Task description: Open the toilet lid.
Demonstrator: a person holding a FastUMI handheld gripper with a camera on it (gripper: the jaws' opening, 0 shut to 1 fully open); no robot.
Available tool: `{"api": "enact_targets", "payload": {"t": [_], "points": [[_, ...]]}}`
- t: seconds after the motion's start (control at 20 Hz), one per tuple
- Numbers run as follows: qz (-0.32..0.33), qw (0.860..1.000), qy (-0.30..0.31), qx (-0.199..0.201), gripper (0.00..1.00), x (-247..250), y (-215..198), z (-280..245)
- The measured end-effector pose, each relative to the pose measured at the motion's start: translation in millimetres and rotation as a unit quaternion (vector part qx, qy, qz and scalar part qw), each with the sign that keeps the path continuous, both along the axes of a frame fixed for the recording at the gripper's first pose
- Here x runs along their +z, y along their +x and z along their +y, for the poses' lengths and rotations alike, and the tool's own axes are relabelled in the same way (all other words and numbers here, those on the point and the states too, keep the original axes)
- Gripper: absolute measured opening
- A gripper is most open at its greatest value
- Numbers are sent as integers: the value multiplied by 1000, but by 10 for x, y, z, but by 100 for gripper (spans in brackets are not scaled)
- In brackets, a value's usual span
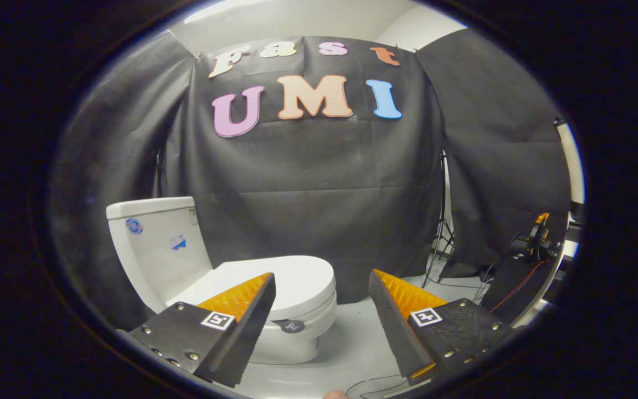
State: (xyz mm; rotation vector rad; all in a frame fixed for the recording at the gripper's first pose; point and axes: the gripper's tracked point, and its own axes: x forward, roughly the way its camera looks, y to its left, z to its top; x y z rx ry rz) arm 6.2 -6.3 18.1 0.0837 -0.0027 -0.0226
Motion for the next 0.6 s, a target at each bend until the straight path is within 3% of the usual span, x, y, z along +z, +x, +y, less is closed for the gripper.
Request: {"api": "enact_targets", "payload": {"t": [0.25, 0.6], "points": [[28, 999, 2, -19, 100, -120, 49, -128], [127, 991, 36, -21, 100, -560, 340, -102]]}}
